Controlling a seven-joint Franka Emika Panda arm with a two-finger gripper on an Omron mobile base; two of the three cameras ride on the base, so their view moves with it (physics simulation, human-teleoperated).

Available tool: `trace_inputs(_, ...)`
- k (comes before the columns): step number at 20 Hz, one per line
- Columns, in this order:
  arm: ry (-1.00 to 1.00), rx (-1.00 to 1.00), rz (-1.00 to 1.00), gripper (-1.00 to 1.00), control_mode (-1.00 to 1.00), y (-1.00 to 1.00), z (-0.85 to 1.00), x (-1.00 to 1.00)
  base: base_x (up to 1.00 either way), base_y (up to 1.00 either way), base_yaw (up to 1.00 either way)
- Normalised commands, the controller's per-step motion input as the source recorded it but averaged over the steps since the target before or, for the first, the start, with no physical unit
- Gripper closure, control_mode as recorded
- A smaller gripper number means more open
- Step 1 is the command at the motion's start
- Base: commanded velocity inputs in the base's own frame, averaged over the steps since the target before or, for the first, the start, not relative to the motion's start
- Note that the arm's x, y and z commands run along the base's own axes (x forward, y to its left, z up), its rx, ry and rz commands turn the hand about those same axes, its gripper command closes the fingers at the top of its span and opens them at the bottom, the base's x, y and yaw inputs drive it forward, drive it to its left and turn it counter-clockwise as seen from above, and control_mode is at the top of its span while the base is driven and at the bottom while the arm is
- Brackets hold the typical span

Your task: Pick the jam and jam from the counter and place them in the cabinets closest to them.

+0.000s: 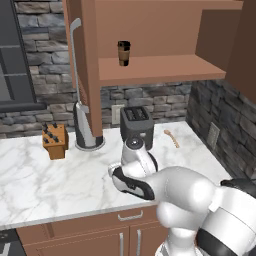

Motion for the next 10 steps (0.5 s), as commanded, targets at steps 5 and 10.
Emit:
trace_inputs(5,0.0,0.0,0.0,-1.0,-1.0,0.0,-0.33,0.14,0.0,0.0,0.0)
trace_inputs(10,0.0,0.0,0.0,1.0,-1.0,0.0,-0.08,0.02,0.0,0.0,0.0)
